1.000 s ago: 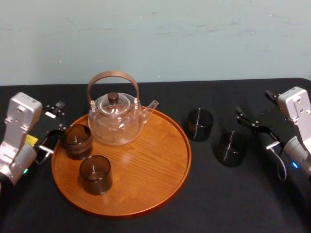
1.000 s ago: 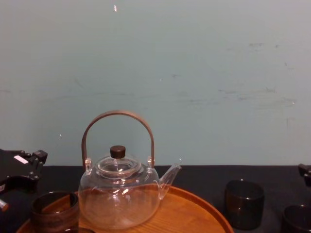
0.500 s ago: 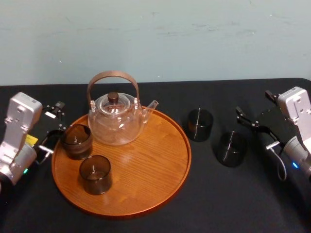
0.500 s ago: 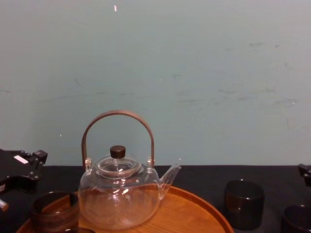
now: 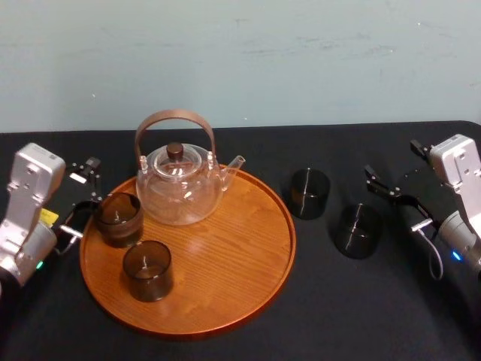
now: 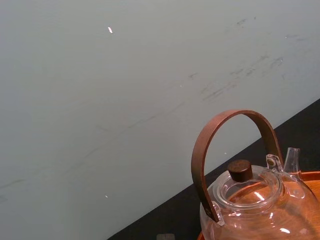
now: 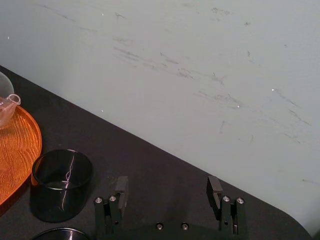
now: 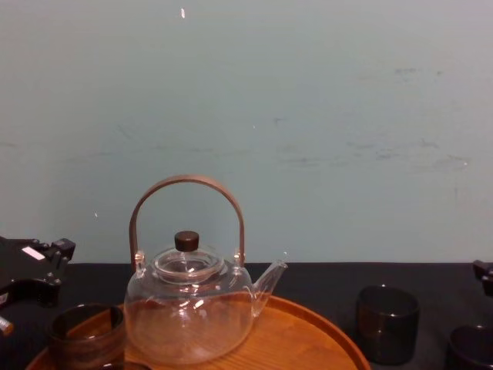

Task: Pick up the glass from the table and place it on the tray.

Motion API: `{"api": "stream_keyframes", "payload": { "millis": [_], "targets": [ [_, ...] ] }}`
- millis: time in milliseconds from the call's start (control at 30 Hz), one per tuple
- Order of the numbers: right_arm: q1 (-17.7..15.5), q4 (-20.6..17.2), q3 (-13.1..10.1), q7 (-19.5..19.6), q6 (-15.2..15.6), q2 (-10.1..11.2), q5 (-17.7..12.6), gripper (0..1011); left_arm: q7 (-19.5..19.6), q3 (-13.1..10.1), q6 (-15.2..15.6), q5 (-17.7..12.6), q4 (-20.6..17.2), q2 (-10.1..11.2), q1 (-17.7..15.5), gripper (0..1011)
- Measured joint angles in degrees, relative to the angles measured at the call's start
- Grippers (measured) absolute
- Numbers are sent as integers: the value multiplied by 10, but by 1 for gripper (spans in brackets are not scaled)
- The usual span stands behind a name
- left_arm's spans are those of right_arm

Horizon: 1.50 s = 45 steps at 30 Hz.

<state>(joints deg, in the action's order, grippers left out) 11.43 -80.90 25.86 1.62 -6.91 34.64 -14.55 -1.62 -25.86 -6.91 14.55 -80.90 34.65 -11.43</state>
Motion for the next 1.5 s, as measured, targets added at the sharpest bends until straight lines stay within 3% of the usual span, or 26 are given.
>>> {"api": "stream_keyframes", "payload": {
  "millis": [433,733,1067,1233,1500],
  "targets": [
    [0,0,0,0,0,0,0,1002,0,0,0,0,0,0,0,0],
    [-13,-8,-15,-18,-12,-3,1,1002,0,0,0,0,0,0,0,0],
    [-67,-69,-38,-45,-3,13,-25,1002,0,0,0,0,0,0,0,0],
    [-109,-108,-51,-62,1,24,-44,1002,0,0,0,0,0,0,0,0],
    [-155,-146,-60,-73,12,33,-51,1002,0,0,0,0,0,0,0,0]
  ]
}}
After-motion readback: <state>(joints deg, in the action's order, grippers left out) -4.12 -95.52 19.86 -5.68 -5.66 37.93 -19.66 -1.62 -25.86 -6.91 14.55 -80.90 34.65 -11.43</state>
